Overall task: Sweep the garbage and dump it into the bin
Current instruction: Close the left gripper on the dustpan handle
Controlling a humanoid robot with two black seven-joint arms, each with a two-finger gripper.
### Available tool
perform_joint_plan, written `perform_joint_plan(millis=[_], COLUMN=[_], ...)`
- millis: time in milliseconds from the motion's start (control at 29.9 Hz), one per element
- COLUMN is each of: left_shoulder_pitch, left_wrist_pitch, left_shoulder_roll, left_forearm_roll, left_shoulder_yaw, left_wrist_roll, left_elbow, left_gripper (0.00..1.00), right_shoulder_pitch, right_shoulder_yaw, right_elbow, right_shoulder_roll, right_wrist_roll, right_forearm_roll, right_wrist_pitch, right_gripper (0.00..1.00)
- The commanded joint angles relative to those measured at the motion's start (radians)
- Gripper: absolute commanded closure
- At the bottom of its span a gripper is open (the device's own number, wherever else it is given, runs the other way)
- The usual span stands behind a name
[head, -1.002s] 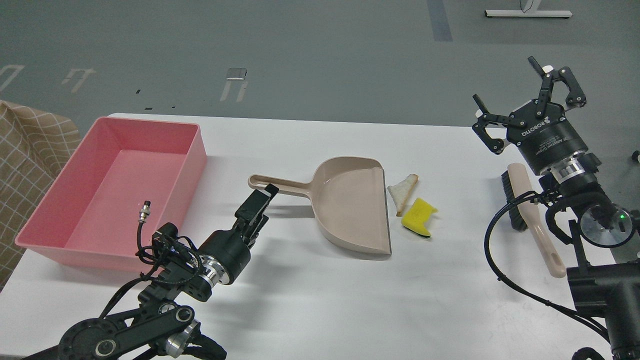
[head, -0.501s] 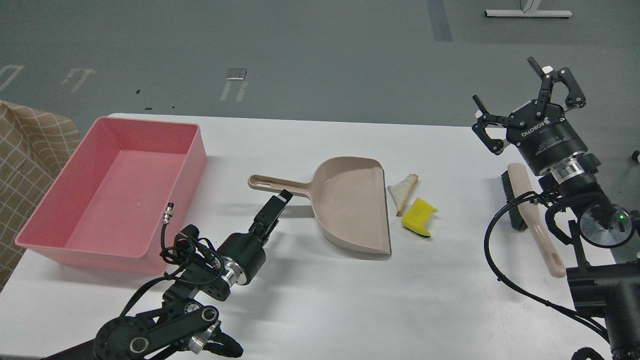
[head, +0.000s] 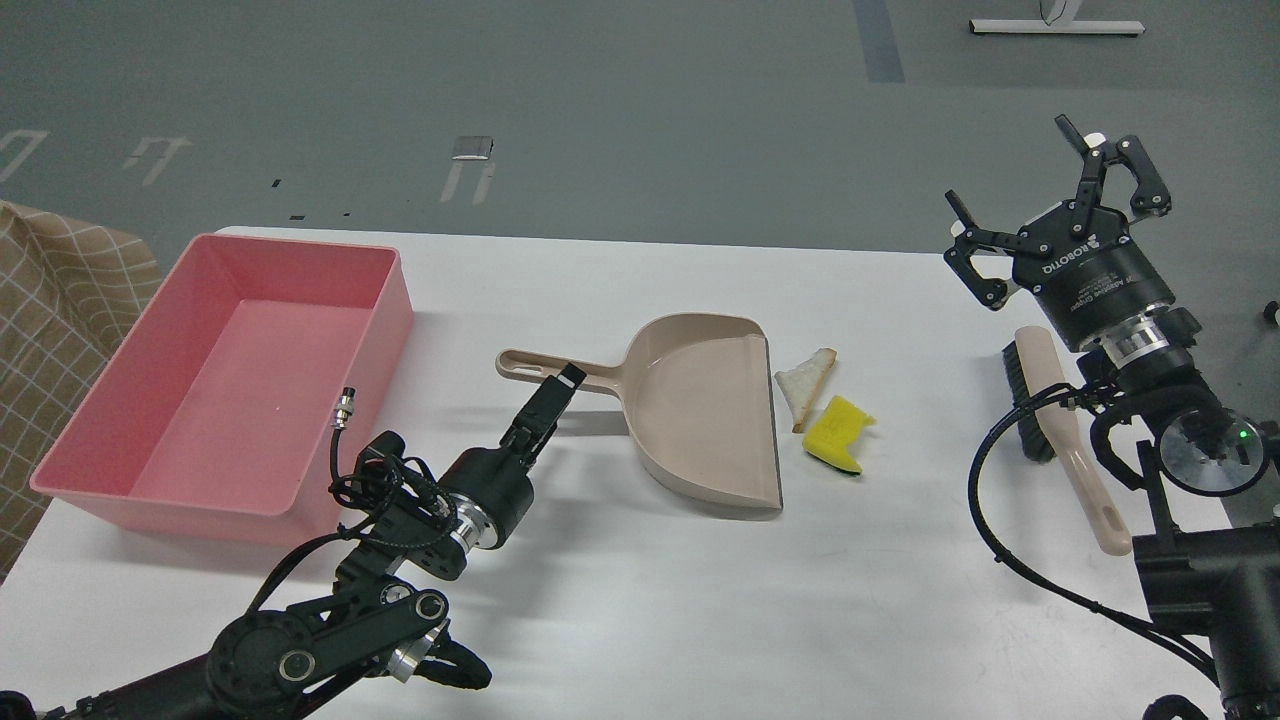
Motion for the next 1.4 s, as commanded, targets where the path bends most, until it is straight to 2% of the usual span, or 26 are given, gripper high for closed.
perform_joint_plan(millis=[0,835,1136,1203,1370], left_shoulder_pitch=[-0.009,-0.067,-0.09,-0.093,-0.101], left_wrist_pitch=[0.0,0.0,0.0,0.0,0.0], left_shoulder_roll=[-0.008,-0.031,-0.075,-0.081,-0.089], left_forearm_roll=[-0.001,-0.001,-0.001,-0.001,-0.001], left_shoulder_yaw=[0.0,0.0,0.0,0.0,0.0], left_wrist_roll=[0.0,0.0,0.0,-0.002,-0.002], left_elbow=[0.022,0.125,0.174,0.19,0.197], left_gripper=[0.02,0.02,0.03,0.04,0.12], right_shoulder_pitch=[0.001,0.002,0.002,0.004,0.004], right_shoulder_yaw=[0.0,0.0,0.0,0.0,0.001], right_elbow=[0.001,0.0,0.0,0.0,0.0], right_shoulder_roll=[0.0,0.0,0.0,0.0,0.0], right_wrist_roll=[0.0,0.0,0.0,0.0,0.0], right_forearm_roll=[0.001,0.001,-0.001,-0.001,0.001], right_wrist_pitch=[0.0,0.0,0.0,0.0,0.0], right_gripper=[0.0,0.0,0.0,0.0,0.0])
